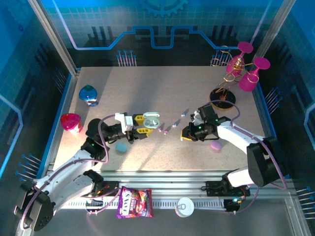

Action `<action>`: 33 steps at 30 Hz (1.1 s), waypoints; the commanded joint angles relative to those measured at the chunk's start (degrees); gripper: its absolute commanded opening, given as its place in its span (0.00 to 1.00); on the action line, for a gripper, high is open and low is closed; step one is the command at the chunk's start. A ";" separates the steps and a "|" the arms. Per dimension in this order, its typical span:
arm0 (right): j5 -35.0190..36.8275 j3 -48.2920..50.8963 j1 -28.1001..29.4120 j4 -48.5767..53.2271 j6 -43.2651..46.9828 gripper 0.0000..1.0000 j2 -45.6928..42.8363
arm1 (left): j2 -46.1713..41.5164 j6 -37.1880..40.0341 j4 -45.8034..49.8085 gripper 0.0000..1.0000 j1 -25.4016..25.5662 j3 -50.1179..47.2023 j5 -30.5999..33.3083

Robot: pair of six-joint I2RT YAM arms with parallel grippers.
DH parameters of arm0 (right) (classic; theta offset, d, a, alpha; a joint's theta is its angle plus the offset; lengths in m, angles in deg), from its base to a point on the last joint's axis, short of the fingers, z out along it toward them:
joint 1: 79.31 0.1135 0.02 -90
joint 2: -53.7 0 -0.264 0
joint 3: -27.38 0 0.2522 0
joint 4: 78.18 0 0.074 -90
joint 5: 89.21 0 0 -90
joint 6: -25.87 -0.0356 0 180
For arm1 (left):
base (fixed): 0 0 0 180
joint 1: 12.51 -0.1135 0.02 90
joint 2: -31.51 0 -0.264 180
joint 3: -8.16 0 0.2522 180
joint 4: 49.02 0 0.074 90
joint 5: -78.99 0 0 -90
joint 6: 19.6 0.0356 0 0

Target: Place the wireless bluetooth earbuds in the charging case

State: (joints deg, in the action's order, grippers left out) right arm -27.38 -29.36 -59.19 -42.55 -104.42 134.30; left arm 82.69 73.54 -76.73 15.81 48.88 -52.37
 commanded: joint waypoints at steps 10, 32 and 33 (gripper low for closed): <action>-11.63 5.62 -3.81 -9.08 -6.32 0.15 -4.08 | 3.09 -0.88 -5.27 0.18 0.31 0.04 0.32; -23.39 13.49 -6.00 -31.65 -21.14 0.16 -4.41 | 2.41 -0.55 -5.37 0.18 0.69 -1.14 1.43; -23.19 13.37 -6.03 -31.50 -21.29 0.16 -5.08 | 2.66 -0.31 -5.59 0.18 0.70 -1.32 1.72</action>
State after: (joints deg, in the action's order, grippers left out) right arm -48.62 -16.25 -64.40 -72.51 -124.77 130.14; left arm 85.79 72.93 -80.60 16.07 48.75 -51.72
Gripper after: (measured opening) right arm 0.160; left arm 0.369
